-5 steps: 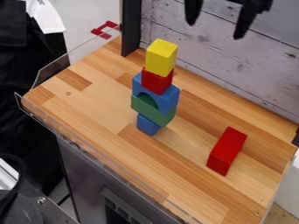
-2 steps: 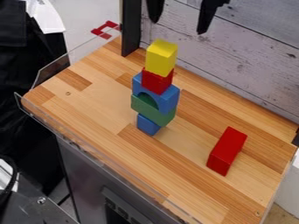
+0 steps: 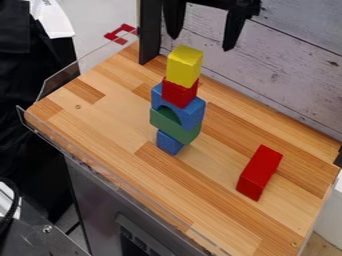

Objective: Remove the yellow block and put in the table

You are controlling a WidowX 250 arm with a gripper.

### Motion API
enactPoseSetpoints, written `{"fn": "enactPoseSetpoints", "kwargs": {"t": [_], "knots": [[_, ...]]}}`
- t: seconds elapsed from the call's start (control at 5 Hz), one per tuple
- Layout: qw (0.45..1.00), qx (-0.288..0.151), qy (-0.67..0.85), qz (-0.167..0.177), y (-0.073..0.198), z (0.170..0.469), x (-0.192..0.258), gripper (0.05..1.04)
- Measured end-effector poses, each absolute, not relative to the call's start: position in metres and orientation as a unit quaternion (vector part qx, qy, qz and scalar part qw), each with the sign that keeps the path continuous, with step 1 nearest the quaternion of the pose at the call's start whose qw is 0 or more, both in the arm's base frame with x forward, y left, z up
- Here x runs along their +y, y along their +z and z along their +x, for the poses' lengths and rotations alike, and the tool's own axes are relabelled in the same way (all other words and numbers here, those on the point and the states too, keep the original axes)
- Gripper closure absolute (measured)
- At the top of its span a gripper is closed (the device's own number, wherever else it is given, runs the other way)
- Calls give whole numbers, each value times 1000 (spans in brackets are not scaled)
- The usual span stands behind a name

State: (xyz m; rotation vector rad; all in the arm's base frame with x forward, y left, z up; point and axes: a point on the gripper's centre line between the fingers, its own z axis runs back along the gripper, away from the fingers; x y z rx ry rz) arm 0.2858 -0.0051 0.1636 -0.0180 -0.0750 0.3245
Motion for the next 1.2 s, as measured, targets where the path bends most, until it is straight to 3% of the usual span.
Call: {"fn": "enactPoseSetpoints", "kwargs": {"t": [0.6,0.8,1.0,1.2], "knots": [[981,11,193,-12,144,275,1,85],[980,15,199,-13,143,274,4,135],[980,19,197,-17,141,274,3,375],[980,23,196,-17,139,275,3,537]]}}
